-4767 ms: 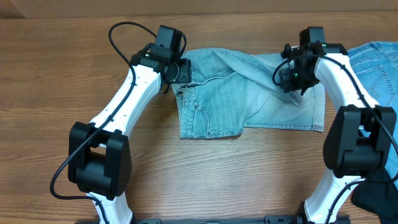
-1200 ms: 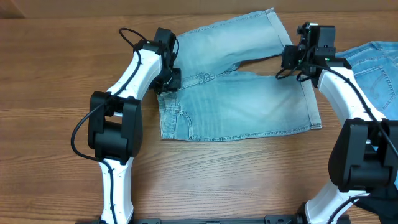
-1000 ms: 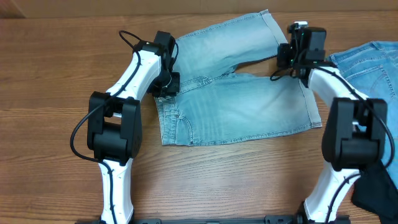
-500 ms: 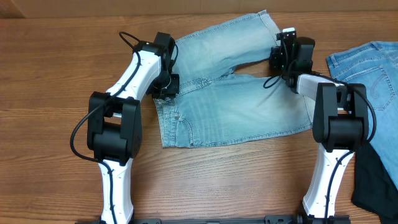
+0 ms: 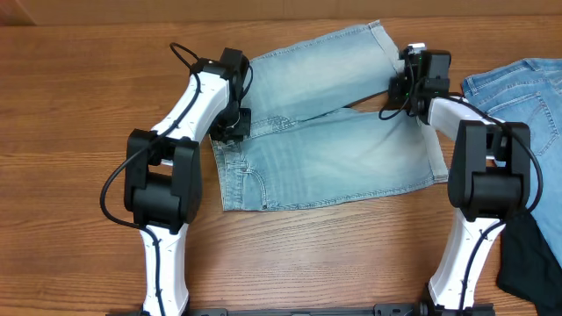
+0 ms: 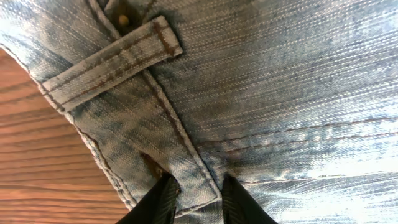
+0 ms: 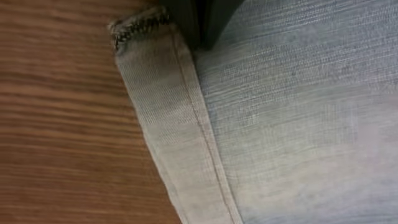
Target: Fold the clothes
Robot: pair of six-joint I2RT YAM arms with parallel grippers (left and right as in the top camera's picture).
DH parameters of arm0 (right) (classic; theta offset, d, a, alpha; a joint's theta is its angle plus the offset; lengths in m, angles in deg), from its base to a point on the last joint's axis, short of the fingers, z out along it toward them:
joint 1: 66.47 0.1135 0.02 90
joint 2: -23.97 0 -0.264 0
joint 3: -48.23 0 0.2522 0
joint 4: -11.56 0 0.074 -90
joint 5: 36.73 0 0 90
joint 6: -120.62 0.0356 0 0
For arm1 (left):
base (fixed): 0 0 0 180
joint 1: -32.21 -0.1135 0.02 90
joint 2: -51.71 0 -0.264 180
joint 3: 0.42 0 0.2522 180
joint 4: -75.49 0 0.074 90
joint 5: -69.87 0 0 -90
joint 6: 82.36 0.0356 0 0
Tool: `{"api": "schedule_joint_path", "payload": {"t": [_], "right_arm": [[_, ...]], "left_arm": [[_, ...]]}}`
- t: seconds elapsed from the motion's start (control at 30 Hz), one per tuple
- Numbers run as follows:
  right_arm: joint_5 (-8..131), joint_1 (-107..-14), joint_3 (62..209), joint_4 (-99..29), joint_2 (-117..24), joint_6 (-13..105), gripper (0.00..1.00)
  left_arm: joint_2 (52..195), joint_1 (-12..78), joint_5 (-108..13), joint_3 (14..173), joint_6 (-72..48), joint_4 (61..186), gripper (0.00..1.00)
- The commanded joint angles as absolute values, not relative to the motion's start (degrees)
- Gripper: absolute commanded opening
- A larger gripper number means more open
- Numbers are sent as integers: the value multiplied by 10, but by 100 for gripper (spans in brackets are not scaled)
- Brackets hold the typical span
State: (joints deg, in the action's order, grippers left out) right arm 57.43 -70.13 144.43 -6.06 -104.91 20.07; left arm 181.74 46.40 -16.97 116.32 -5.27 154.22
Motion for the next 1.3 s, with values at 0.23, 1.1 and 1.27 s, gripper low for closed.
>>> {"api": "schedule_joint_path", "payload": {"t": [0.23, 1.1, 1.27], "right_arm": [[492, -727, 1431, -204, -1008, 199, 4], [585, -726, 1821, -790, -1006, 352, 20], [671, -725, 1757, -888, -1008, 364, 4]], "left_arm": [[1836, 452, 9, 1138, 23, 1498, 31], [1831, 451, 2, 1164, 38, 1439, 27], [1831, 451, -25, 1164, 31, 1436, 26]]}}
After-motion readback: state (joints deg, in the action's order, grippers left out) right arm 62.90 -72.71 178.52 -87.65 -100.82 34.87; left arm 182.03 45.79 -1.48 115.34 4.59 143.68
